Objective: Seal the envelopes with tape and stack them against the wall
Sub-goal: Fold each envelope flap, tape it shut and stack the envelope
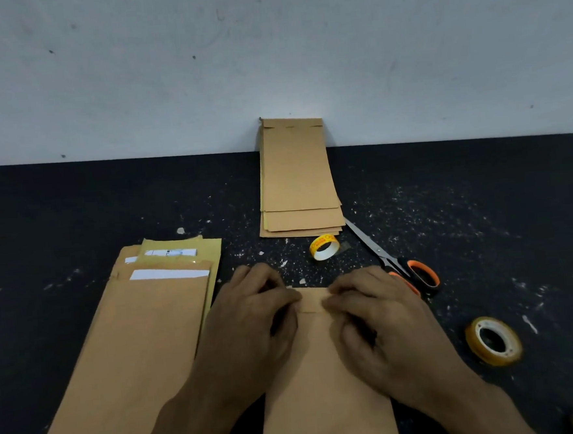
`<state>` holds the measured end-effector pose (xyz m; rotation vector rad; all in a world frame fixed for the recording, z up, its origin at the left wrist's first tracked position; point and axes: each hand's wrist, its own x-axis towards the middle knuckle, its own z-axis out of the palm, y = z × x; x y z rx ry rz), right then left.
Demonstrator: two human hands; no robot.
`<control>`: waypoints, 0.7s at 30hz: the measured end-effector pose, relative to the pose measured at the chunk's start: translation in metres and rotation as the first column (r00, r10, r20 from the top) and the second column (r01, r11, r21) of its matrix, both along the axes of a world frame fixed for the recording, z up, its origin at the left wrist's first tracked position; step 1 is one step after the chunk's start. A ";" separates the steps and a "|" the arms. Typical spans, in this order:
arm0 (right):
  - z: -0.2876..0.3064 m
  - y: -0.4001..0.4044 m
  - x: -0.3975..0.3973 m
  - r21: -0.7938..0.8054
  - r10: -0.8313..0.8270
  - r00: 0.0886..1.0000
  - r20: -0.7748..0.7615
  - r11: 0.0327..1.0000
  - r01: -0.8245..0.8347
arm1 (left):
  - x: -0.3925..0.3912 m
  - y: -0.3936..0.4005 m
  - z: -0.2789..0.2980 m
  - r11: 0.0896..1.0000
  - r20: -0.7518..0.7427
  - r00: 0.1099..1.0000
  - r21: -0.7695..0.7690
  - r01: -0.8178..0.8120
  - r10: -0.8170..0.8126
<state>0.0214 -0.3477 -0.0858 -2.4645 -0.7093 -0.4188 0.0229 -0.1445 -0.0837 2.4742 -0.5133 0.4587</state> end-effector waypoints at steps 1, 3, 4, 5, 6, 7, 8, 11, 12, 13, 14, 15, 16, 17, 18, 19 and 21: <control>-0.001 0.000 0.001 0.009 -0.005 1.000 -0.005 1.000 0.005 | 0.000 0.000 0.000 1.000 -0.009 1.000 0.004 0.004 -0.004; -0.002 0.000 0.001 0.012 -0.014 1.000 -0.003 1.000 0.014 | 0.002 -0.001 0.001 1.000 -0.012 1.000 0.010 -0.015 0.016; -0.001 0.001 0.001 0.008 -0.018 1.000 -0.002 1.000 0.018 | 0.004 -0.003 0.002 0.999 -0.008 0.999 0.011 -0.039 0.039; -0.001 0.002 0.001 0.001 -0.021 1.000 -0.002 1.000 0.021 | 0.006 -0.005 0.004 0.998 -0.015 0.998 0.006 -0.069 0.069; -0.001 0.002 0.000 -0.006 -0.025 1.000 -0.002 1.000 0.025 | 0.010 -0.009 0.009 0.995 -0.036 0.995 -0.017 -0.096 0.095; 0.000 0.002 0.000 -0.012 -0.032 0.999 0.000 0.999 0.032 | 0.015 -0.014 0.015 0.990 -0.071 0.991 -0.074 -0.116 0.111; 0.000 0.002 0.000 -0.018 -0.040 0.999 0.004 0.999 0.040 | 0.021 -0.018 0.021 0.979 -0.115 0.987 -0.156 -0.134 0.116; -0.001 0.001 0.000 -0.031 -0.062 0.998 0.027 0.998 0.063 | 0.044 -0.034 0.041 0.939 -0.291 0.953 -0.297 -0.172 0.082; 0.000 0.001 0.000 -0.030 -0.067 0.997 0.029 0.997 0.068 | 0.053 -0.039 0.046 0.943 -0.367 0.928 -0.282 -0.178 0.066; 0.000 0.002 0.000 -0.027 -0.068 0.997 0.027 0.997 0.069 | 0.060 -0.042 0.049 0.953 -0.448 0.892 -0.244 -0.178 0.052; 0.000 0.002 -0.001 -0.025 -0.067 0.997 0.024 0.997 0.068 | 0.068 -0.046 0.052 0.966 -0.517 0.855 -0.197 -0.170 0.045; 0.001 0.003 -0.001 -0.023 -0.066 0.998 0.020 0.998 0.067 | 0.074 -0.049 0.053 0.976 -0.567 0.823 -0.156 -0.155 0.040; 0.001 0.003 -0.001 -0.022 -0.065 0.998 0.016 0.998 0.065 | 0.079 -0.052 0.053 0.982 -0.598 0.800 -0.122 -0.144 0.042; 0.002 0.003 -0.002 -0.023 -0.065 0.998 0.009 0.998 0.065 | 0.083 -0.056 0.055 0.987 -0.616 0.786 -0.092 -0.135 0.051; 0.002 0.002 -0.002 -0.022 -0.065 0.998 0.002 0.998 0.065 | 0.086 -0.059 0.056 0.990 -0.632 0.773 -0.060 -0.131 0.064; 0.003 0.002 -0.001 -0.017 -0.066 0.998 -0.002 0.998 0.066 | 0.088 -0.062 0.058 0.992 -0.651 0.756 -0.031 -0.124 0.074; 0.002 0.002 -0.001 -0.013 -0.061 0.998 -0.020 0.998 0.061 | 0.093 -0.068 0.062 0.994 -0.697 0.712 0.004 -0.112 0.083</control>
